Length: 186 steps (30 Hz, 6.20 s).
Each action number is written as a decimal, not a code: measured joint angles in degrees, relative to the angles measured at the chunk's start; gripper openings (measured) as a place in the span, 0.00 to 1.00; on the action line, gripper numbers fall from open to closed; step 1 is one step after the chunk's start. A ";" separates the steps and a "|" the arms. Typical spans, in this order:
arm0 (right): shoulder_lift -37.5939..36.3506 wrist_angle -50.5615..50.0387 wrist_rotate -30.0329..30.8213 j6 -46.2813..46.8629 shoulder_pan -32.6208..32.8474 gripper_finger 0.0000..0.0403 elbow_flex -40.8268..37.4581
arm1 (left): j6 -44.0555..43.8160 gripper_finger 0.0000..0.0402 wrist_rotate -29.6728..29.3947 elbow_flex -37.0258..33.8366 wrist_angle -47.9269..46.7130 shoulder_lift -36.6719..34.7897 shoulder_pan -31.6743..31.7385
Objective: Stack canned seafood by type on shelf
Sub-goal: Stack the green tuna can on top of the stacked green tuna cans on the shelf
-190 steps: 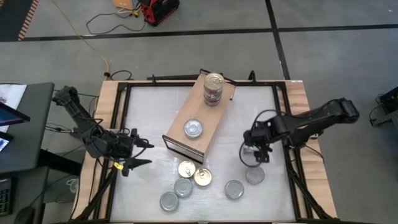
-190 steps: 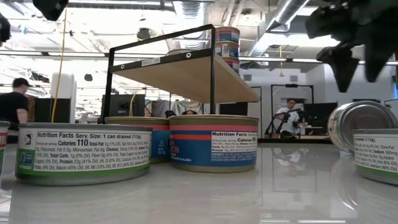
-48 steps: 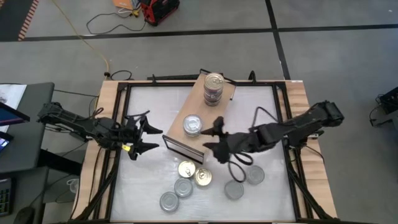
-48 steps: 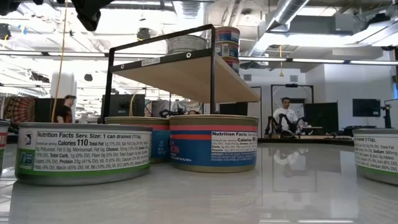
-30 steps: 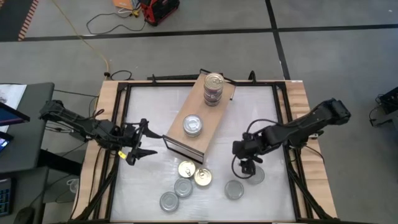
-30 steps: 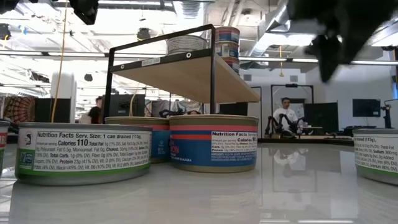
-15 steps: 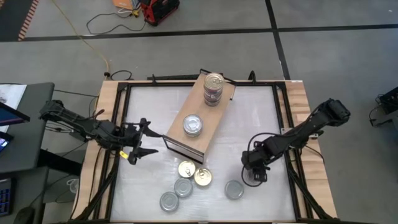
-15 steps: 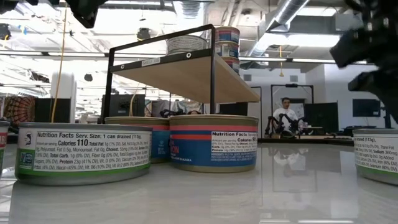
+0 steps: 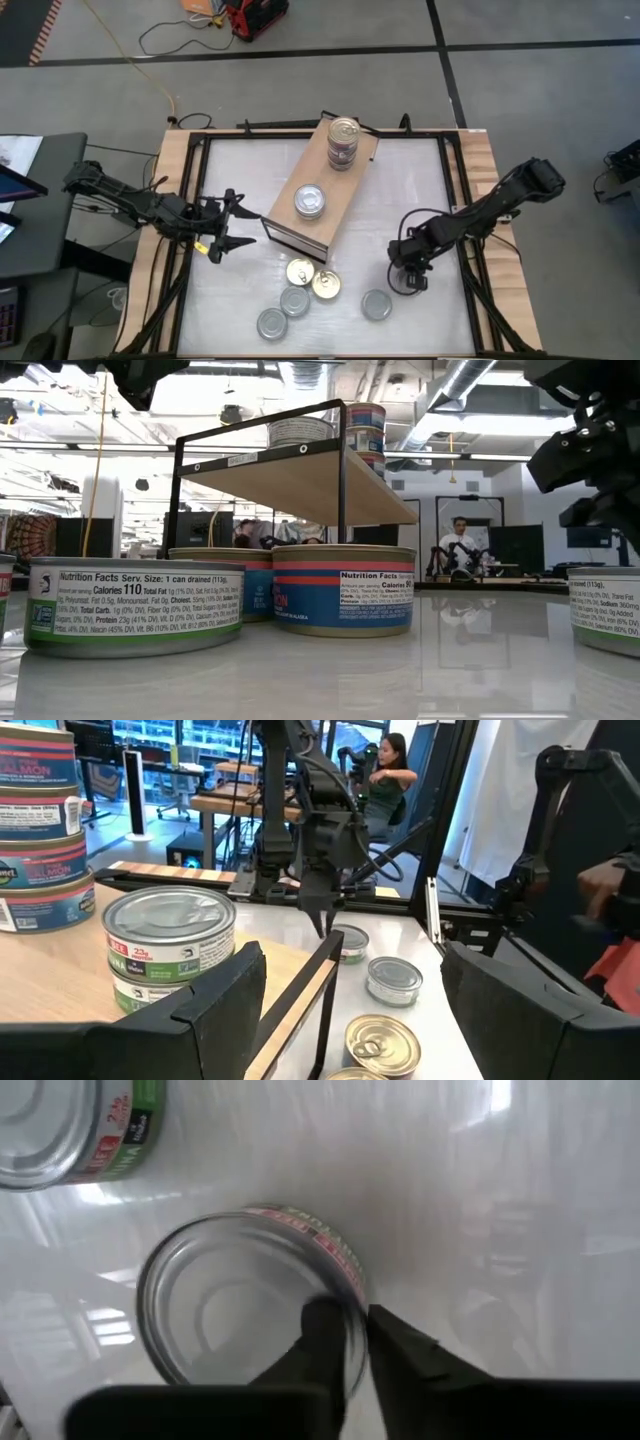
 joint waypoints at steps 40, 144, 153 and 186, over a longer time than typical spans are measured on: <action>-7.22 -5.77 20.30 2.45 -2.90 0.89 10.12 | -1.58 0.72 -0.35 0.00 0.05 -0.11 0.00; 17.73 31.95 49.64 -85.91 -10.36 0.72 36.80 | -20.42 0.72 -2.34 2.03 1.01 0.37 3.90; 17.68 28.88 49.03 -83.14 -10.26 0.72 37.82 | -21.24 0.72 -0.68 2.03 0.02 0.37 3.85; 17.61 12.89 44.17 -69.72 -12.11 0.71 44.63 | -22.39 0.72 1.82 2.04 -1.94 0.37 3.80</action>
